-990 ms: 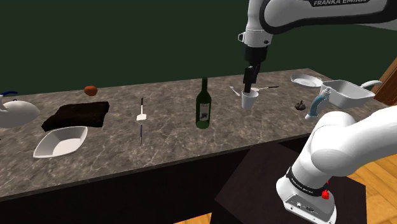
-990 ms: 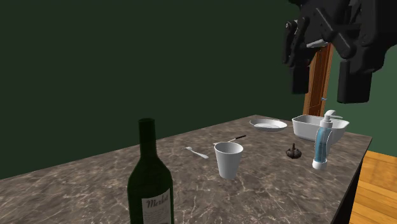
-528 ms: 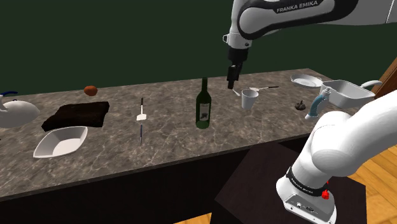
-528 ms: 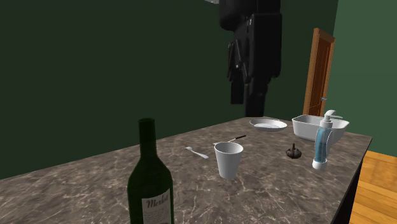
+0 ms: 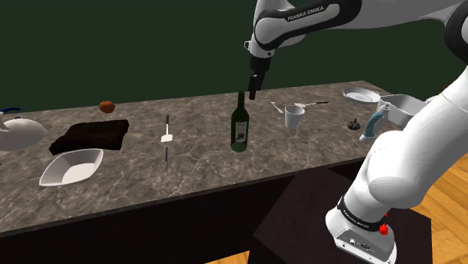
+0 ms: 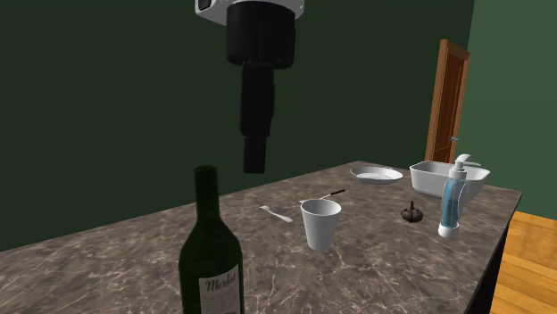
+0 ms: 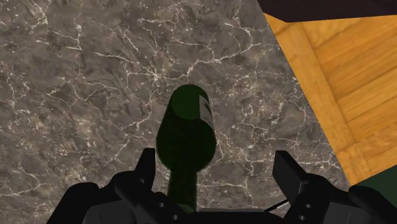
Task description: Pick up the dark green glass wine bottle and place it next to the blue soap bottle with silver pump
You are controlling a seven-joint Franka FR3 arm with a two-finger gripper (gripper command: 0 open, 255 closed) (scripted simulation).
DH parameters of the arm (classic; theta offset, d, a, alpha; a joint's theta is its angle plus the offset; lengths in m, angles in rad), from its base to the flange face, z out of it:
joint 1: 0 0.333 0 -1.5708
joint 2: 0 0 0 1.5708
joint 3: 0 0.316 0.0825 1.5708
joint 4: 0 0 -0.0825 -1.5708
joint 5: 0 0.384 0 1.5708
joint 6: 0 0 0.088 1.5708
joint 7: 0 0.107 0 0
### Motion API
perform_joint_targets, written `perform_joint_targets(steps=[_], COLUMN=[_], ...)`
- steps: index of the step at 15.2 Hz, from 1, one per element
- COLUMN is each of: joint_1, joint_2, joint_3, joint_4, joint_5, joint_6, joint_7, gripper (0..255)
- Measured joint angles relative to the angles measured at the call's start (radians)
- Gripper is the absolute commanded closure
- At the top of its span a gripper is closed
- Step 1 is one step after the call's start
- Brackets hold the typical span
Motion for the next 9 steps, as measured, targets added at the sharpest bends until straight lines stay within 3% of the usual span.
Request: perform_joint_targets(steps=[4,9], joint_1=[0.008,0.006], joint_2=[0.128,0.169], joint_3=[-0.013,-0.018], joint_4=[0.115,0.100], joint_5=[0.037,0.049], joint_6=[0.045,0.106], joint_7=[-0.060,-0.079], gripper=[0,0])
